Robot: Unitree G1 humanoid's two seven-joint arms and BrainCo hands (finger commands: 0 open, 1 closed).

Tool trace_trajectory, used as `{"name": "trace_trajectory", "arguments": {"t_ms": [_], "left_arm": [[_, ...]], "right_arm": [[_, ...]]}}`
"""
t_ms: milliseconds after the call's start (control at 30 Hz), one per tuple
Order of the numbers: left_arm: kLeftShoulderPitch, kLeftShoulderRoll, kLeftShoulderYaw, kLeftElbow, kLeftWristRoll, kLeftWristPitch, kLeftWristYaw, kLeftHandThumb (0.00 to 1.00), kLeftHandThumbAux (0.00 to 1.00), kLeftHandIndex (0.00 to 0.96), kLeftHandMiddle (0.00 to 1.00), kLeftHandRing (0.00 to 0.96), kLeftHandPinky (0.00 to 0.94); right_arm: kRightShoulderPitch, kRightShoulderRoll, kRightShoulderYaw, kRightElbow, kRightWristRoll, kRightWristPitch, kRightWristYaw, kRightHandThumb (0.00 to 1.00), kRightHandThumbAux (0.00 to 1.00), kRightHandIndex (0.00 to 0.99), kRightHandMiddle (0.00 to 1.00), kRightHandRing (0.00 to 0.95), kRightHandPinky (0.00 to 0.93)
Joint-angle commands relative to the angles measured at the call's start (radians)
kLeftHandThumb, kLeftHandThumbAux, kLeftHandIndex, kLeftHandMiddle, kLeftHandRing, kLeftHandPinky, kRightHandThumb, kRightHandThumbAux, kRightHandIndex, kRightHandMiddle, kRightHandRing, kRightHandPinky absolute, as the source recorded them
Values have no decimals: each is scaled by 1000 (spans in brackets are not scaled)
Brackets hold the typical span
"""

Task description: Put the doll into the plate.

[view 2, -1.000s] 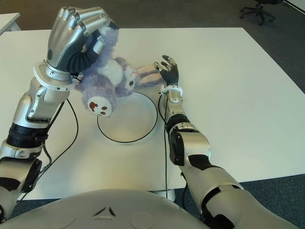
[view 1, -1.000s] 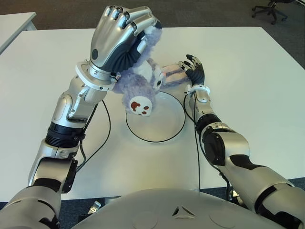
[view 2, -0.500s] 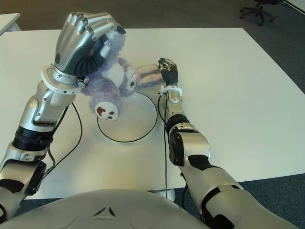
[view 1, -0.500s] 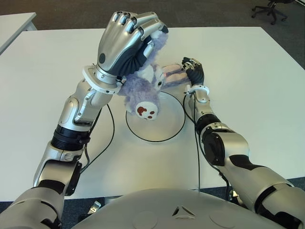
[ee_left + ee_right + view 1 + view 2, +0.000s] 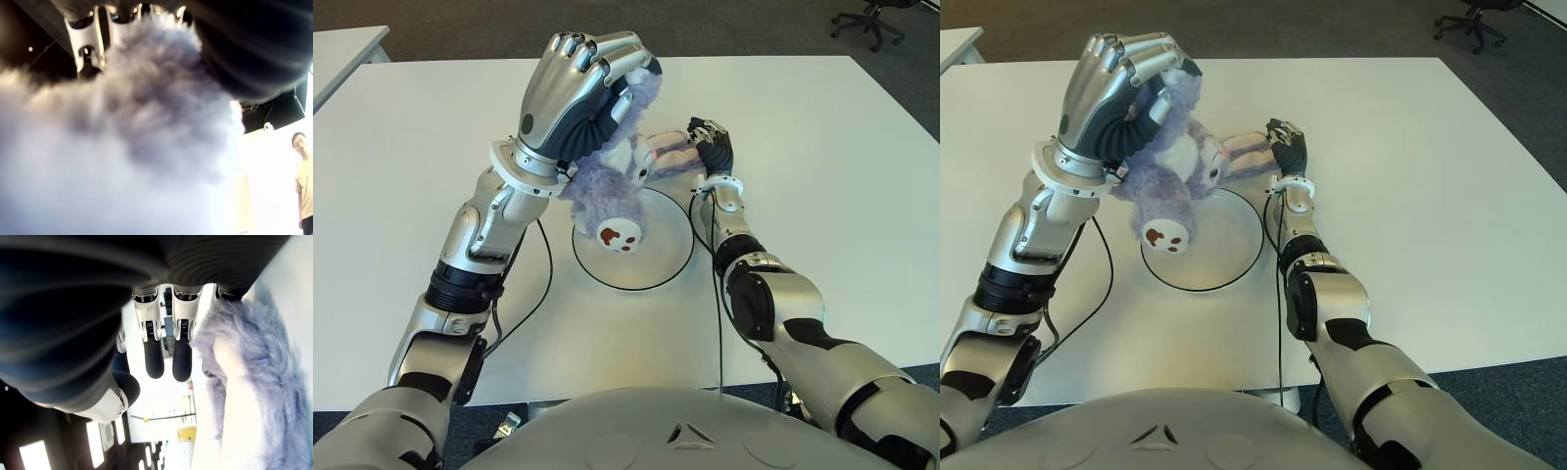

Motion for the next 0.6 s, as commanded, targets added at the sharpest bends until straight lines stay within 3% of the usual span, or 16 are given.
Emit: {"name": "trace_trajectory", "arguments": {"t_ms": [33, 300, 600], "left_arm": [[15, -12, -18, 10, -5, -2, -21, 850, 664, 399, 570, 609, 578], [16, -14, -21, 16, -14, -16, -30, 854, 662, 410, 596, 638, 629], [16, -10, -22, 19, -5, -20, -33, 856, 661, 412, 599, 640, 619]], "right_arm": [[95, 32, 2, 60, 5, 43, -8, 695, 725, 402, 213, 203, 228], [97, 34, 5, 61, 0, 44, -12, 693, 726, 401, 211, 203, 233], [97, 38, 5, 61, 1, 45, -12, 693, 726, 400, 211, 207, 242]]}}
